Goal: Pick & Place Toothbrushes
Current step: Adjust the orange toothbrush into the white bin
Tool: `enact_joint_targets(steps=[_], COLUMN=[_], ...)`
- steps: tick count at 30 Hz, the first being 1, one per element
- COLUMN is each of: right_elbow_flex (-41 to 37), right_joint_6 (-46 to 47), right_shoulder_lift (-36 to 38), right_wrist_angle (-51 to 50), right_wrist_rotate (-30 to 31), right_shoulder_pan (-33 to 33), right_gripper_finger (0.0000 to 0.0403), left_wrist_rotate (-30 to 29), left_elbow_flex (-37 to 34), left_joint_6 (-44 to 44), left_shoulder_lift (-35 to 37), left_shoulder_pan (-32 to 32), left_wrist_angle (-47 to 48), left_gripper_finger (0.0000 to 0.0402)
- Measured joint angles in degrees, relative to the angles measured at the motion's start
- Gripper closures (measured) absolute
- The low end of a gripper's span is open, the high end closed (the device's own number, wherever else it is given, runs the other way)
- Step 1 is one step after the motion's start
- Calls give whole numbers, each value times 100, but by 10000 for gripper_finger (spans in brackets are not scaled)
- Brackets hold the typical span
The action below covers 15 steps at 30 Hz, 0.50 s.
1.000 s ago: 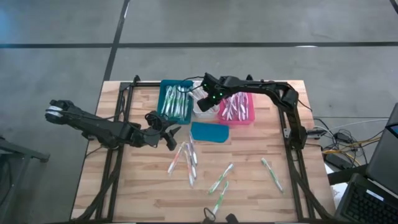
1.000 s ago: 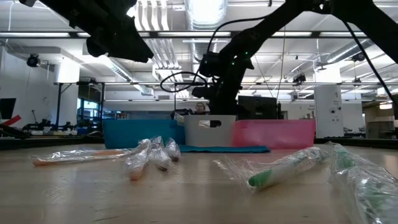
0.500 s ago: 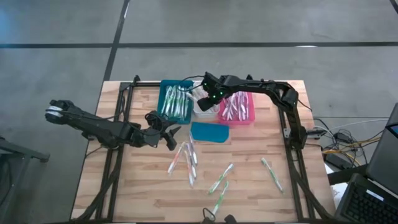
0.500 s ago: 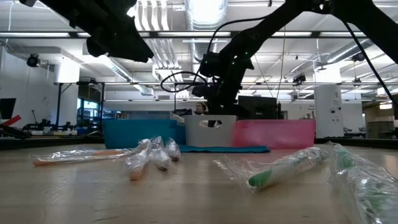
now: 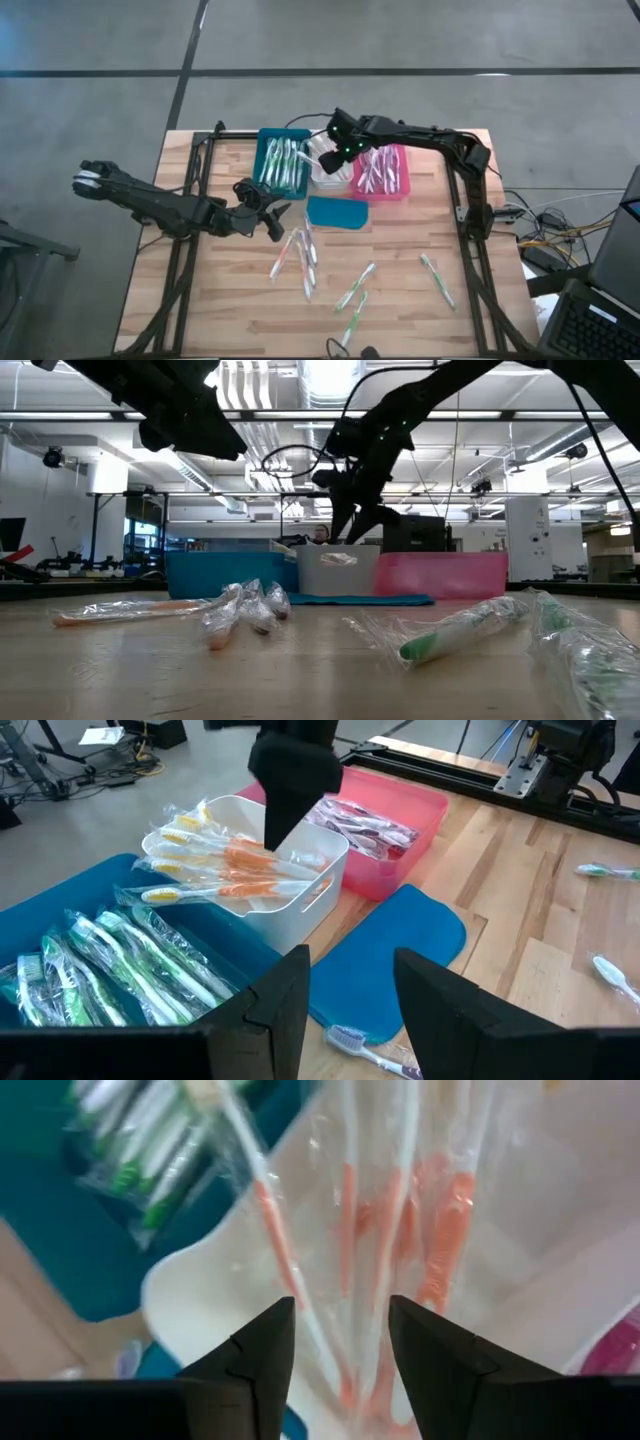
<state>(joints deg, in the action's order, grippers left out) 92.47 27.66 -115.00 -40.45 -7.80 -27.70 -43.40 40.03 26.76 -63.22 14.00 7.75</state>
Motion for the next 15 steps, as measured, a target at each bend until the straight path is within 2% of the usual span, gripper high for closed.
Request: enact_joint_targets(steps=[8,15], right_elbow_flex=[2,4], right_joint_6=[-558,-1100], right_shoulder_lift=[236,182], right_wrist_angle=[329,1113], right_wrist_rotate=[-3,-14], right_shoulder_pan=[336,653], right_gripper_finger=[271,326], left_wrist_rotate=[0,0], left_elbow_flex=[0,0], left_joint_6=[0,13], left_shoulder_lift=[0,0], left_shoulder_pan=[0,0], left_wrist_angle=[-1,-2], left_gripper_finger=[250,250])
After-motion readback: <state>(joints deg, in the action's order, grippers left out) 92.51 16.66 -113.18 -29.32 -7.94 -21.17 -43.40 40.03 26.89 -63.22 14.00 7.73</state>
